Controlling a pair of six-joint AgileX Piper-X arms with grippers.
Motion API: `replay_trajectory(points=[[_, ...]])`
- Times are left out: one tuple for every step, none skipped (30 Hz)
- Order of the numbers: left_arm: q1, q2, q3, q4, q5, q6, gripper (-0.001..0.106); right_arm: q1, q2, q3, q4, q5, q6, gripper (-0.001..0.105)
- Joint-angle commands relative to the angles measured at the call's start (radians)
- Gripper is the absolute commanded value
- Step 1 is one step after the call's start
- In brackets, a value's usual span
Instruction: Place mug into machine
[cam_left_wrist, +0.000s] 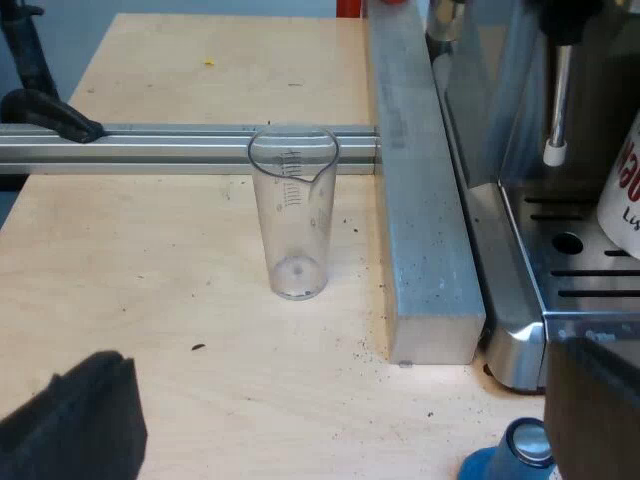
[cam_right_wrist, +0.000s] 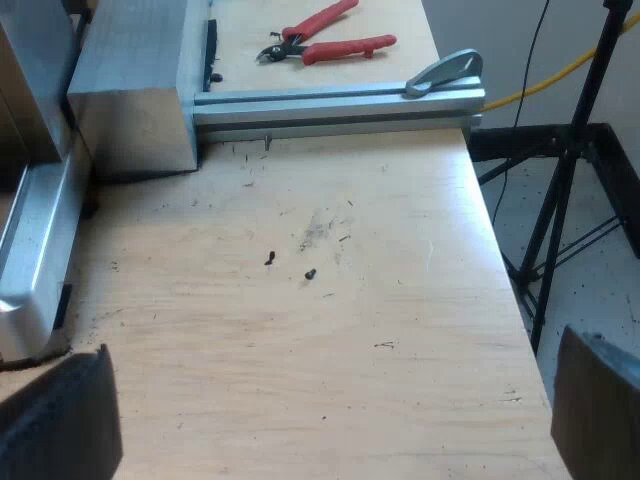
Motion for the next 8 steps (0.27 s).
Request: replay_trajectory(points=[[0.000, -0.139, 0.000, -0.018, 0.009, 0.004, 0.082, -0.001, -0.038, -0.004, -0.013, -0.004, -0.003, 0.089], [0.000, -0.139, 0.000, -0.018, 0.011, 0.003, 0.082, -0.001, -0.038, -0.004, -0.013, -0.004, -0.003, 0.089], [0.000, -0.139, 0.000, -0.020, 0.016, 0.007, 0.082, -0.001, -0.038, -0.004, -0.013, -0.004, -0.003, 0.089], [0.000, -0.139, 0.000, -0.019, 0.023, 0.009, 0.082, -0.001, -0.038, -0.004, -0.013, -0.004, -0.003, 0.089], [0.000, -0.139, 0.000, -0.019, 0.027, 0.012, 0.082, -0.001, -0.038, -0.004, -0.013, -0.004, -0.003, 0.089], [0.000, -0.139, 0.000, -0.019, 0.031, 0.014, 0.082, -0.001, -0.038, -0.004, -0.013, -0.004, -0.003, 0.089], [0.000, -0.139, 0.000, -0.019, 0.035, 0.015, 0.082, -0.001, -0.038, -0.004, -0.013, -0.004, -0.003, 0.089], [0.000, -0.139, 0.000, -0.019, 0.035, 0.014, 0.082, -0.001, -0.038, -0.004, -0.013, -0.004, -0.003, 0.089]])
